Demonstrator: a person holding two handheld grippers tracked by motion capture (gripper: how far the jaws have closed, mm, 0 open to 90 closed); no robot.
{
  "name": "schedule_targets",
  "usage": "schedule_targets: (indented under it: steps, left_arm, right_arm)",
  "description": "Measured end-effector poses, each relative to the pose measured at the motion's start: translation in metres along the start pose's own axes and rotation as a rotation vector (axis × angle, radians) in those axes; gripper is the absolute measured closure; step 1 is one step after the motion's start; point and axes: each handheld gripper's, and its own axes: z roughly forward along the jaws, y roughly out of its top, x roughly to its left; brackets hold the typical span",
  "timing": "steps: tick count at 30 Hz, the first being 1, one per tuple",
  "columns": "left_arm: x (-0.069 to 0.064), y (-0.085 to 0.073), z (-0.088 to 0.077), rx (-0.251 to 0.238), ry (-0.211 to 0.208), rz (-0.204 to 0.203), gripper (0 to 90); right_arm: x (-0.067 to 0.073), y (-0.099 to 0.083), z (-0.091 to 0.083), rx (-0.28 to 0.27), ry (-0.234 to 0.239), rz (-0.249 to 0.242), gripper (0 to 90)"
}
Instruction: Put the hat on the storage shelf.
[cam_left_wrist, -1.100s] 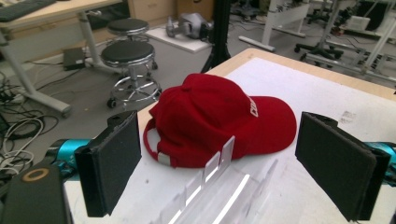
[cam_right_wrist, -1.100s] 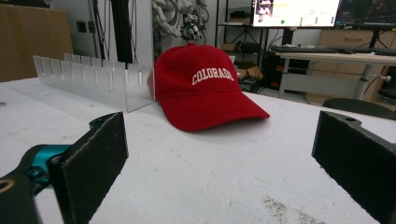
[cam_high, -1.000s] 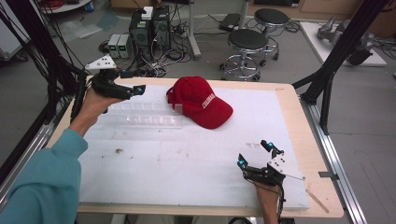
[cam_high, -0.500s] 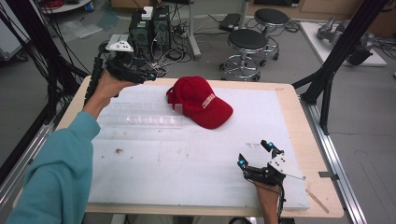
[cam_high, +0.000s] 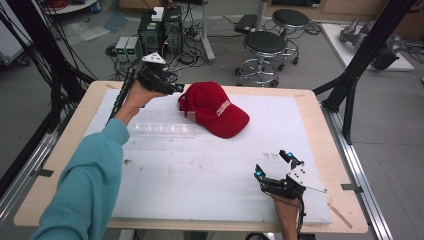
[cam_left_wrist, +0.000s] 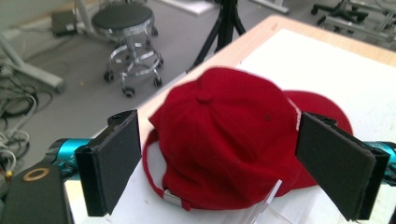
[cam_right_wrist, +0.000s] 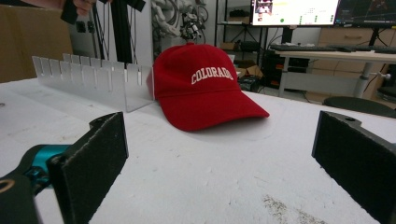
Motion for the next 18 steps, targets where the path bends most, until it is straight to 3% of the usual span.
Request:
schedule_targets:
  steps: [4,7,13,18]
  left_arm:
    - [-0.003,-0.007,0.016,0.044,-0.010,-0.031,14.8]
    - [-0.006,-0.010,0.028,0.073,0.004,-0.094,15.2]
    - [-0.008,-0.014,0.039,0.132,0.028,-0.106,16.4]
    - [-0.007,-0.018,0.046,0.147,0.044,-0.170,19.6]
  right_arm:
    - [0.000,0.000,0.000,0.001,-0.002,0.002,2.5]
    - [0.001,0.000,0.000,-0.001,-0.005,0.000,2.5]
    - [0.001,0.000,0.000,0.002,-0.007,-0.008,2.5]
    - [0.002,0.000,0.000,0.002,-0.010,-0.009,2.5]
